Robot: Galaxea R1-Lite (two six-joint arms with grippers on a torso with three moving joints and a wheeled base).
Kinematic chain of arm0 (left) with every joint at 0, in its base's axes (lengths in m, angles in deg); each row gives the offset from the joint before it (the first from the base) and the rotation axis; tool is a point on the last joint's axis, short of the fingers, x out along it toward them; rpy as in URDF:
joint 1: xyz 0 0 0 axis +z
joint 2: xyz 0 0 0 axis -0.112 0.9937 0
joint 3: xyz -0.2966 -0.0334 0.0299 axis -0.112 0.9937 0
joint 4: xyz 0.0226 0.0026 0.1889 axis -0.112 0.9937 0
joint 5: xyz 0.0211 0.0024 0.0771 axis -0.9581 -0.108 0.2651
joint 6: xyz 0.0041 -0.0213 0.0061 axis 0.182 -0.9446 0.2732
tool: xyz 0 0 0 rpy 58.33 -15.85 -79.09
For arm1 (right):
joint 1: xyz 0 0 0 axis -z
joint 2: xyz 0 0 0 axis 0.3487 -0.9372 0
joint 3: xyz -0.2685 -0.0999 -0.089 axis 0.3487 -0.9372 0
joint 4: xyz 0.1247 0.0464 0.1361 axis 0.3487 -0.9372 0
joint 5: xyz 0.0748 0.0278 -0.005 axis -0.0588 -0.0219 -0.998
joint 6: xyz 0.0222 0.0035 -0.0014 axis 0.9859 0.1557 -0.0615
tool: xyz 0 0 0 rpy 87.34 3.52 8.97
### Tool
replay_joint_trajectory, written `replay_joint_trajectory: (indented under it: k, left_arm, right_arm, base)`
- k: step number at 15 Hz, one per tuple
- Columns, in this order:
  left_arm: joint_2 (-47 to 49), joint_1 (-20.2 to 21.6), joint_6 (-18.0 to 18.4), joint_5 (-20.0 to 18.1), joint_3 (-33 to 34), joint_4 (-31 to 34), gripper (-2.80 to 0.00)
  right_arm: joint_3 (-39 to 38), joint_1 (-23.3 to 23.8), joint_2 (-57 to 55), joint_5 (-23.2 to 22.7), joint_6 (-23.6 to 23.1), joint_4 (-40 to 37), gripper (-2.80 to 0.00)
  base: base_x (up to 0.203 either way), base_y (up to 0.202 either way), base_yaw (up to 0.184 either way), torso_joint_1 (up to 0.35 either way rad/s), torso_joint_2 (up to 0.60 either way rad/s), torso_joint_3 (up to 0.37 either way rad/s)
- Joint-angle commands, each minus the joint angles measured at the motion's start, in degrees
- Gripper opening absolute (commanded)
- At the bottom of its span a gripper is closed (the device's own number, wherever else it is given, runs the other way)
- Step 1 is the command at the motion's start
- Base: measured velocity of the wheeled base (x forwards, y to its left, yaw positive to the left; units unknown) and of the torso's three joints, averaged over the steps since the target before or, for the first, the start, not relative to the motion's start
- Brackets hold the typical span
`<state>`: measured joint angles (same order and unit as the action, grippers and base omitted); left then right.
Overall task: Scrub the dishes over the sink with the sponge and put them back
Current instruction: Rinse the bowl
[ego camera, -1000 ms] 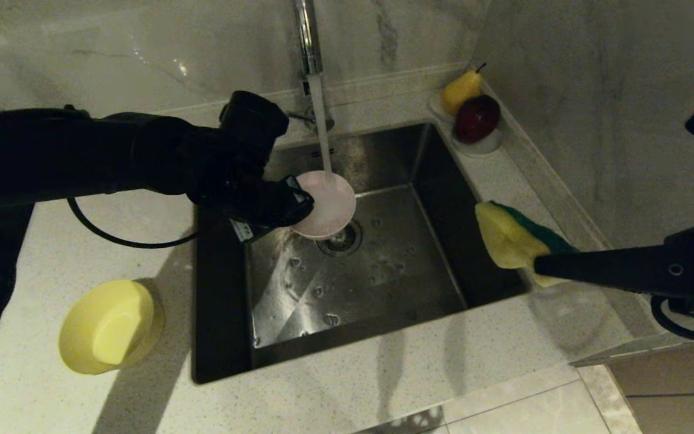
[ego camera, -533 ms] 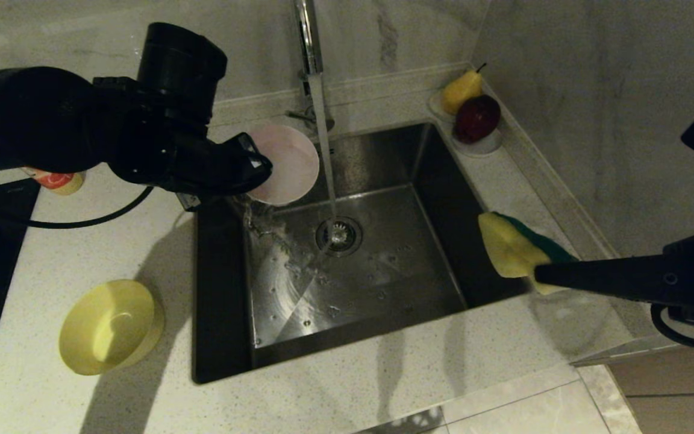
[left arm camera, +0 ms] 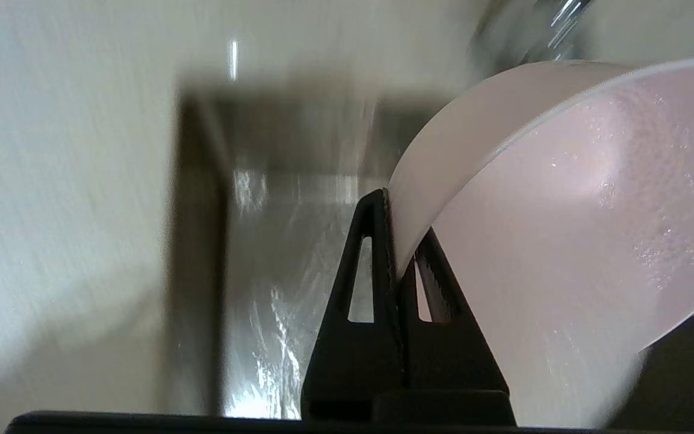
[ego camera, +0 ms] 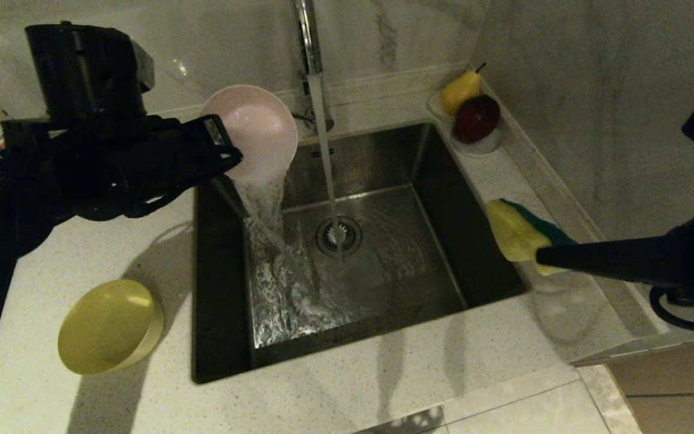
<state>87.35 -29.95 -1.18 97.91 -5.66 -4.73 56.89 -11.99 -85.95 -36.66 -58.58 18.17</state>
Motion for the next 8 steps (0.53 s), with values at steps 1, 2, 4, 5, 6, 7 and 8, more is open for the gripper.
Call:
replay_joint_trajectory:
  k: [1,2,4,5,6,7,8]
  left_arm:
    - [-3.65,0.73,8.80,-0.11,7.49,-18.68,-2.80]
    - [-4.29,1.10,10.45,-0.33,9.21,-23.02,-2.80]
    - [-4.61,1.40,11.41,-0.94,12.01,-28.51,-2.80]
    - [-4.61,1.61,11.67,-1.33,12.89,-31.42,-2.80]
    - [-4.70,1.76,12.37,-1.55,14.12,-34.47,-2.80]
    - [-5.02,1.80,13.71,-1.80,15.46,-37.27,-2.80]
    - [-5.39,1.81,15.06,-2.53,16.84,-39.88,-2.80]
  right_arm:
    - [-0.07,0.23,-1.23,-0.33,0.15,-0.12,-2.80]
    - [-0.33,0.14,-1.40,-0.33,0.15,-0.03,-2.80]
    - [-0.22,0.14,-1.99,-0.33,0.15,-0.03,-2.80]
    - [-0.38,0.14,-2.24,-0.33,0.15,-0.03,-2.80]
    - [-0.49,0.14,-2.33,-0.53,0.15,-0.06,-2.80]
    - [-0.80,0.06,-2.42,-1.16,0.15,-0.12,-2.80]
    - [-1.06,0.06,-2.68,-2.13,0.15,-0.03,-2.80]
  base:
    - [0.000,0.000,0.000,0.000,0.00,0.000]
    - [0.000,0.000,0.000,0.000,0.00,0.000]
    - [0.000,0.000,0.000,0.000,0.00,0.000]
    - [0.000,0.000,0.000,0.000,0.00,0.000]
    - [0.000,0.000,0.000,0.000,0.00,0.000]
    - [0.000,0.000,0.000,0.000,0.00,0.000]
    - [0.000,0.000,0.000,0.000,0.00,0.000]
